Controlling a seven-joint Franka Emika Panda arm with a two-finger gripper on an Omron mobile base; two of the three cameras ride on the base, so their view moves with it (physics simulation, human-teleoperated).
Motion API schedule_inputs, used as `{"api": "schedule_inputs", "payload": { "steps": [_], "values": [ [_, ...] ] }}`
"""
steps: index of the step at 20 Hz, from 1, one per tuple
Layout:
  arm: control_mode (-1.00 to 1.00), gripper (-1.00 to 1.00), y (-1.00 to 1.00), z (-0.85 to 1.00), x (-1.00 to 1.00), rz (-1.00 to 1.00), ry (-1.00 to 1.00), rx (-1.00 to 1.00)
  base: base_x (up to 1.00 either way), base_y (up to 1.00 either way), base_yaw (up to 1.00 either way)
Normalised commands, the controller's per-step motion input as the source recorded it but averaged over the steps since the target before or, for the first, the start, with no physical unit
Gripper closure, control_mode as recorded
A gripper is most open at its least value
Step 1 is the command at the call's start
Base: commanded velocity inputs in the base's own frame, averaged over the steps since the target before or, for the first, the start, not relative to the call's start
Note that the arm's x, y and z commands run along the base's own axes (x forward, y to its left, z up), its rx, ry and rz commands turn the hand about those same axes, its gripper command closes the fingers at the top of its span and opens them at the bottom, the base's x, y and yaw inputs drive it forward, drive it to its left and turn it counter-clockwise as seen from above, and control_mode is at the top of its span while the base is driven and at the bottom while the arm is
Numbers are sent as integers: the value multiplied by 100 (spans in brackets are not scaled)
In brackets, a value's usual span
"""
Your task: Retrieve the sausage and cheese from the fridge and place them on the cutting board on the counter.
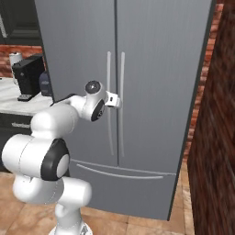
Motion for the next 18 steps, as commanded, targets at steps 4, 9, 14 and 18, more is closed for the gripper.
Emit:
{"api": "schedule_inputs", "payload": {
  "steps": [4,9,14,18],
  "values": [
    [-100,-100,-1,-8,22,0,0,0,0,0,0],
    [-100,-100,-3,-3,28,0,0,0,0,0,0],
    [-100,-100,-19,-7,22,2,0,0,0,0,0],
    [-100,-100,-20,-7,17,4,0,0,0,0,0]
  ]
}}
